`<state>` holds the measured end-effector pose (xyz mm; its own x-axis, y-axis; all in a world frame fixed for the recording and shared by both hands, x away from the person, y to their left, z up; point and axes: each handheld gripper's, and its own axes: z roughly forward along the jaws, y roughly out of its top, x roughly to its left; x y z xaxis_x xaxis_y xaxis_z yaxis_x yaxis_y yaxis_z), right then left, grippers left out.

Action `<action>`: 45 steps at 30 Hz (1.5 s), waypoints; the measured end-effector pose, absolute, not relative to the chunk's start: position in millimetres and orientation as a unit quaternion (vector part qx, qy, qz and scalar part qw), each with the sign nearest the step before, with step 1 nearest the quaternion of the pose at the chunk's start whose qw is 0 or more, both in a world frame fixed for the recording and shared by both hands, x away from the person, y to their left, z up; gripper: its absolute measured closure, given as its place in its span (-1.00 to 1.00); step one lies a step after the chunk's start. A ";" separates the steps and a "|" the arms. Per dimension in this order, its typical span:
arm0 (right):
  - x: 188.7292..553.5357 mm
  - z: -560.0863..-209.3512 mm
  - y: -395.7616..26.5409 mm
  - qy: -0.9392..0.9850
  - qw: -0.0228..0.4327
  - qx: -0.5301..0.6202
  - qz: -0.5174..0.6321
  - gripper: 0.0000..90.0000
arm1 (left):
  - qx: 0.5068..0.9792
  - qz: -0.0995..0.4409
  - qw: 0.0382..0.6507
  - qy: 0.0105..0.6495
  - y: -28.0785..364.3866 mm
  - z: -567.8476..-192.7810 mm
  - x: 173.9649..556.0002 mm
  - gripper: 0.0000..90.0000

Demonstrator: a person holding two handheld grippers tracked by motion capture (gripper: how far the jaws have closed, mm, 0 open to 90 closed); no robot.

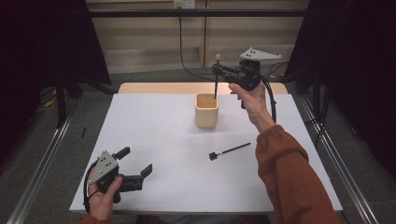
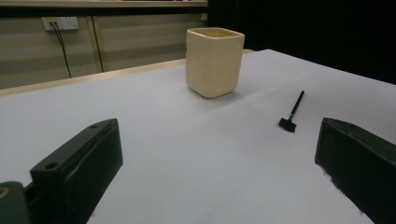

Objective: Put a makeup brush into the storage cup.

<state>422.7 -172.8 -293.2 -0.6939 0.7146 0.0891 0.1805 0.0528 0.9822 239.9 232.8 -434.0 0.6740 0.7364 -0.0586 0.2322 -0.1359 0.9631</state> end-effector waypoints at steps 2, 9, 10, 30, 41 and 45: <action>427.1 -294.9 -170.6 0.689 0.218 0.327 0.610 0.86 | 0.718 0.224 0.565 0.338 233.3 -433.7 239.9 -0.98; 439.4 -300.4 -165.3 0.688 0.218 0.341 0.603 0.86 | 0.715 0.225 0.568 0.339 234.2 -433.1 239.7 -0.98; 440.5 -300.7 -165.5 0.684 0.218 0.343 0.606 0.86 | 0.715 0.225 0.568 0.339 234.6 -432.9 239.8 -0.98; 448.1 -328.4 -154.9 0.690 0.224 0.353 0.591 0.86 | 0.718 0.222 0.567 0.337 236.0 -432.4 240.6 -0.98; 448.9 -341.8 -154.4 0.693 0.221 0.357 0.586 0.86 | 0.717 0.225 0.568 0.335 237.2 -432.4 241.1 -0.98; 448.3 -343.4 -152.6 0.696 0.221 0.355 0.584 0.86 | 0.717 0.226 0.568 0.336 237.4 -432.4 241.0 -0.98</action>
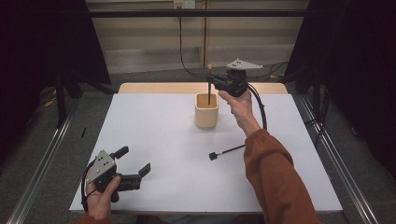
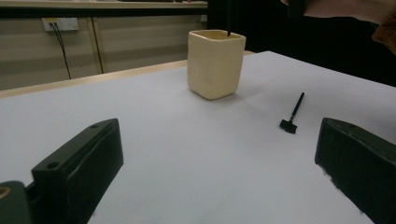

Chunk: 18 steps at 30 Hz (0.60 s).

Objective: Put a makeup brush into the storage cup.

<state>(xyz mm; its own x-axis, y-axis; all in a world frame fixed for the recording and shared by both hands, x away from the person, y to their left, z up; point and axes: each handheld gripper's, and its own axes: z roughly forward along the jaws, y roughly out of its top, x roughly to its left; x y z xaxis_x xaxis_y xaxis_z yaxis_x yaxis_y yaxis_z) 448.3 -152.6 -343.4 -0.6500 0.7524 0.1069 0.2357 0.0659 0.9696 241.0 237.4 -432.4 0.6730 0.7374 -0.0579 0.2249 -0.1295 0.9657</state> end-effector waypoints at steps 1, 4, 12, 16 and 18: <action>448.1 -344.4 -152.3 0.697 0.221 0.355 0.582 0.86 | 0.716 0.225 0.568 0.336 237.4 -432.4 241.0 -0.98; 448.3 -348.1 -152.6 0.698 0.220 0.357 0.581 0.86 | 0.715 0.227 0.568 0.339 237.8 -432.2 240.8 -0.98; 450.0 -359.1 -153.4 0.700 0.214 0.364 0.577 0.86 | 0.714 0.229 0.568 0.338 238.5 -431.7 240.9 -0.97; 449.5 -359.5 -150.8 0.702 0.214 0.360 0.576 0.86 | 0.715 0.230 0.568 0.338 238.8 -431.5 240.6 -0.97; 449.3 -361.1 -150.2 0.701 0.213 0.362 0.577 0.86 | 0.716 0.230 0.567 0.336 238.9 -431.4 240.4 -0.97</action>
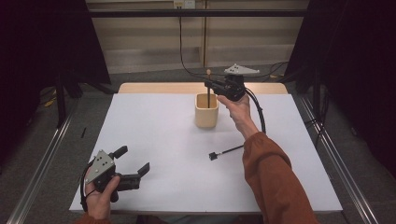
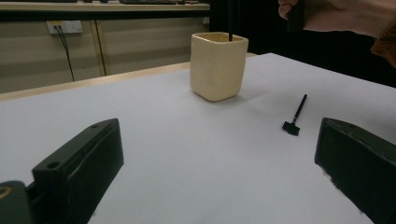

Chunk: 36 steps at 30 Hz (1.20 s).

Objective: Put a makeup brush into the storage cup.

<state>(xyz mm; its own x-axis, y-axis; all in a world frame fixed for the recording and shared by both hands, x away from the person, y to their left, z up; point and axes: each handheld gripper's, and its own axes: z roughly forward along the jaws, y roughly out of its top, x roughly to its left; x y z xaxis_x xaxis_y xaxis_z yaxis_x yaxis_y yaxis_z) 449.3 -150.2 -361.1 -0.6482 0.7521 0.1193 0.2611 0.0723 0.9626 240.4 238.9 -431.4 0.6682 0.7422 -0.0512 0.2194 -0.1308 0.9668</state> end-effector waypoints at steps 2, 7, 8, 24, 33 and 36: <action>449.2 -363.1 -149.3 0.703 0.212 0.361 0.576 0.86 | 0.715 0.231 0.568 0.336 238.8 -431.4 240.3 -0.97; 448.7 -365.4 -147.7 0.703 0.211 0.360 0.575 0.86 | 0.715 0.231 0.568 0.336 238.6 -431.4 240.3 -0.97; 448.7 -366.1 -147.8 0.703 0.210 0.361 0.576 0.86 | 0.716 0.231 0.567 0.335 238.5 -431.4 240.2 -0.97; 446.9 -380.2 -152.5 0.702 0.207 0.370 0.572 0.86 | 0.717 0.230 0.567 0.335 237.9 -431.8 240.6 -0.97; 446.3 -390.9 -152.9 0.703 0.201 0.378 0.568 0.86 | 0.715 0.230 0.567 0.337 238.3 -432.4 241.5 -0.97; 446.5 -392.1 -152.7 0.702 0.200 0.379 0.568 0.86 | 0.716 0.231 0.567 0.337 237.9 -432.2 241.3 -0.97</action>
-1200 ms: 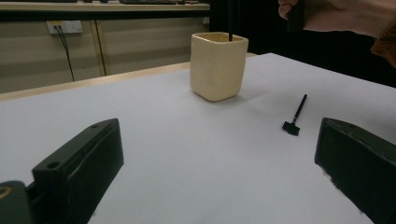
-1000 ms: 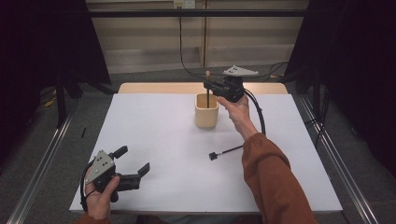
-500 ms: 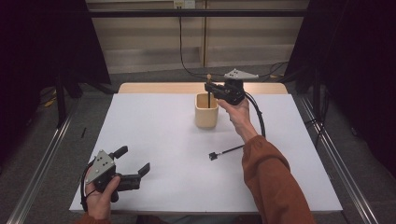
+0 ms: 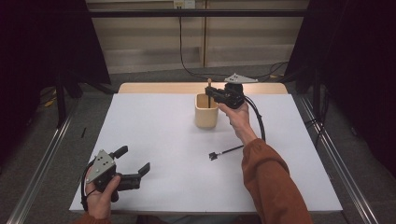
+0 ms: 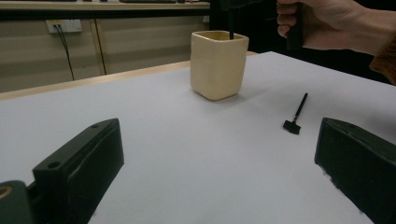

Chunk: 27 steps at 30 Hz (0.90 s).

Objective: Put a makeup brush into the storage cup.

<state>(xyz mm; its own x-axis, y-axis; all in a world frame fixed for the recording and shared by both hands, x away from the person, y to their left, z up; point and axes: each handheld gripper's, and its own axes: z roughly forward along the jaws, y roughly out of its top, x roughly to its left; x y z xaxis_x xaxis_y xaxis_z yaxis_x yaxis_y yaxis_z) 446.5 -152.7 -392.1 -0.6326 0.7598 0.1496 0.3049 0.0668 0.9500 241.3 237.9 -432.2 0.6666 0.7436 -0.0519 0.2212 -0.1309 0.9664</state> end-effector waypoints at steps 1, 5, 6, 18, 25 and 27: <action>446.7 -392.5 -152.4 0.703 0.199 0.379 0.568 0.86 | 0.716 0.230 0.567 0.337 237.8 -432.2 241.5 -0.97; 446.8 -394.6 -150.7 0.706 0.197 0.377 0.566 0.86 | 0.716 0.230 0.566 0.337 238.0 -432.4 241.6 -0.97; 446.8 -395.2 -150.7 0.706 0.196 0.377 0.566 0.86 | 0.716 0.230 0.567 0.337 238.2 -432.4 241.5 -0.97; 444.4 -401.4 -157.9 0.700 0.187 0.388 0.569 0.49 | 0.718 0.229 0.564 0.338 238.9 -433.4 242.9 -0.97; 441.3 -398.8 -160.6 0.699 0.198 0.388 0.567 -0.20 | 0.718 0.229 0.564 0.337 238.6 -433.4 243.3 -0.97; 440.4 -398.3 -160.0 0.702 0.202 0.385 0.565 -0.36 | 0.718 0.229 0.564 0.337 238.7 -433.4 243.3 -0.97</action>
<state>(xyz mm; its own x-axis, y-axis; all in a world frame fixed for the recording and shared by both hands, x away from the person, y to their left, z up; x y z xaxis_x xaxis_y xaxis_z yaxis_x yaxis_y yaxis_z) 440.4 -160.0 -398.3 -0.6226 0.7677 0.1518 0.3120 0.0656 0.9478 243.3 238.7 -433.4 0.6675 0.7428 -0.0511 0.2253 -0.1361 0.9647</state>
